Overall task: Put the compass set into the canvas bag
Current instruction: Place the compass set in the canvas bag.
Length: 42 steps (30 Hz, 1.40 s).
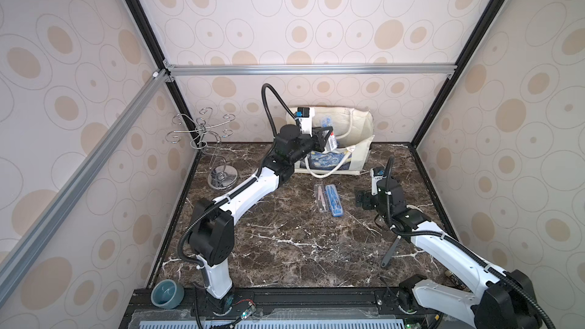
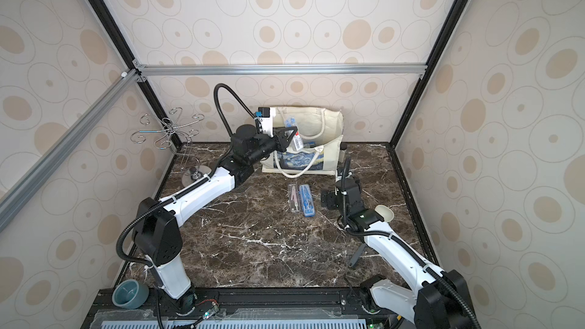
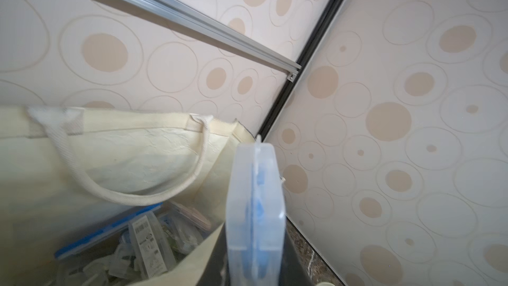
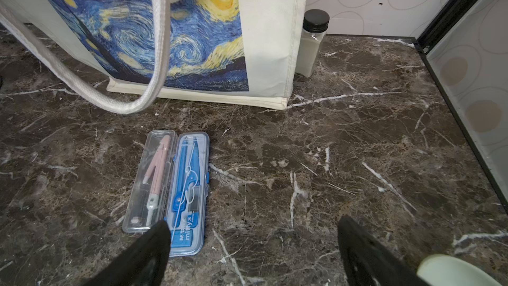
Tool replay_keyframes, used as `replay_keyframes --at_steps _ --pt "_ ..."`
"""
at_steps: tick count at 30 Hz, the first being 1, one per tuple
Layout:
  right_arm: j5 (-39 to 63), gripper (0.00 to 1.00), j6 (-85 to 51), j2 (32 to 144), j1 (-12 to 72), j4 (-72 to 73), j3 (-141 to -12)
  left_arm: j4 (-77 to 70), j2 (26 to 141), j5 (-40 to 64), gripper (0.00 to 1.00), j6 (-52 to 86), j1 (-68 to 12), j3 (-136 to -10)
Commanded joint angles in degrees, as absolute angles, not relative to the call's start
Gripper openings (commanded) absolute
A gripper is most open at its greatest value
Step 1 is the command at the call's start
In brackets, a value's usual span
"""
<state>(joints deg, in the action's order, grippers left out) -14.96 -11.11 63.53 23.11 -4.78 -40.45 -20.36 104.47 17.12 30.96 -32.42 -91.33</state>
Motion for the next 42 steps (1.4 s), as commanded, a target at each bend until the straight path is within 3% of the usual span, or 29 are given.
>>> replay_keyframes --at_steps 1,15,24,42 --pt "-14.5 0.96 -12.0 64.1 22.8 -4.2 -39.6 -14.0 109.9 17.5 0.15 28.2 -29.9 -98.9" --pt "-13.1 0.96 -12.5 65.7 22.5 -4.8 -39.1 23.7 141.6 2.1 0.16 14.0 -29.0 -144.7" --pt "-13.1 0.96 -12.3 65.9 22.5 -4.9 -39.1 25.2 143.4 -1.5 0.18 11.2 -29.0 -141.9" --pt "-13.1 0.96 -12.3 65.7 22.4 -4.5 -37.8 23.8 142.8 0.3 0.37 12.2 -29.0 -141.8"
